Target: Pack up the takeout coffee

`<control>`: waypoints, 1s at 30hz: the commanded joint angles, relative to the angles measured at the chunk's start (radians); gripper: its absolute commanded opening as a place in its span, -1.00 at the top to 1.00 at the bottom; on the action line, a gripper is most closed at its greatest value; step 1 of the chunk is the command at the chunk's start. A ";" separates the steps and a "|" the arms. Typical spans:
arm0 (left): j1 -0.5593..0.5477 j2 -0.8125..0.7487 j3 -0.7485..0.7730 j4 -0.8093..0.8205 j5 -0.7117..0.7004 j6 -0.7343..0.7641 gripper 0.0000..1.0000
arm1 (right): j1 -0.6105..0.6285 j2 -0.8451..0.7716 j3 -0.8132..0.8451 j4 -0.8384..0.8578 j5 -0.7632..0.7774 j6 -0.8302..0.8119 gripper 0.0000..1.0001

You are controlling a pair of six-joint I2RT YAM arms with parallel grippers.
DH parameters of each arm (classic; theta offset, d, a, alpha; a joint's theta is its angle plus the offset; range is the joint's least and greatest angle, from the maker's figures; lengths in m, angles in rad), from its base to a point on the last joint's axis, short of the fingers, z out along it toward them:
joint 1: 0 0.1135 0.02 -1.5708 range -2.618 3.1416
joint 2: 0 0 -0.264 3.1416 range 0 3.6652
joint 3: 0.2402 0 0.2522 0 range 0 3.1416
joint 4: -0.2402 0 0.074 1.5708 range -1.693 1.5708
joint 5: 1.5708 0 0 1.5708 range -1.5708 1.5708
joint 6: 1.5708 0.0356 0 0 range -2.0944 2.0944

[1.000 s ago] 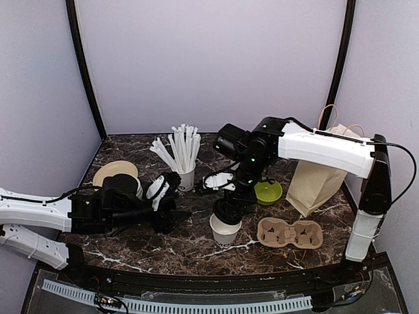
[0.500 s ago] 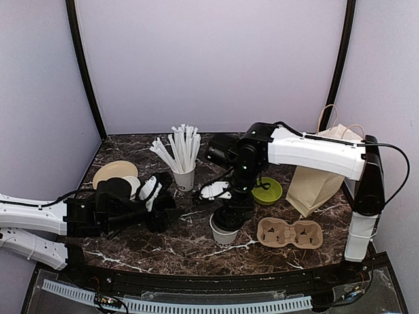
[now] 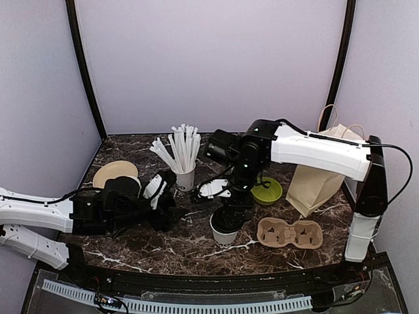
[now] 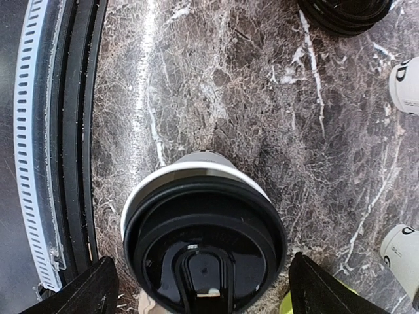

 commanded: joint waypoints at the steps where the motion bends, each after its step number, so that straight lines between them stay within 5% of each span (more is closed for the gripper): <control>1: 0.005 0.089 0.123 -0.046 0.019 -0.102 -0.56 | -0.013 -0.113 -0.008 -0.010 -0.021 -0.003 -0.82; 8: 0.007 0.243 0.350 -0.263 0.099 -0.308 -0.40 | -0.176 -0.258 -0.152 0.085 -0.117 0.059 -0.58; 16: 0.057 0.320 0.393 -0.309 0.360 -0.599 -0.28 | -0.297 -0.333 -0.389 0.282 -0.352 0.185 -0.21; 30: 0.072 0.374 0.357 -0.249 0.520 -0.730 -0.19 | -0.306 -0.293 -0.434 0.364 -0.263 0.195 0.18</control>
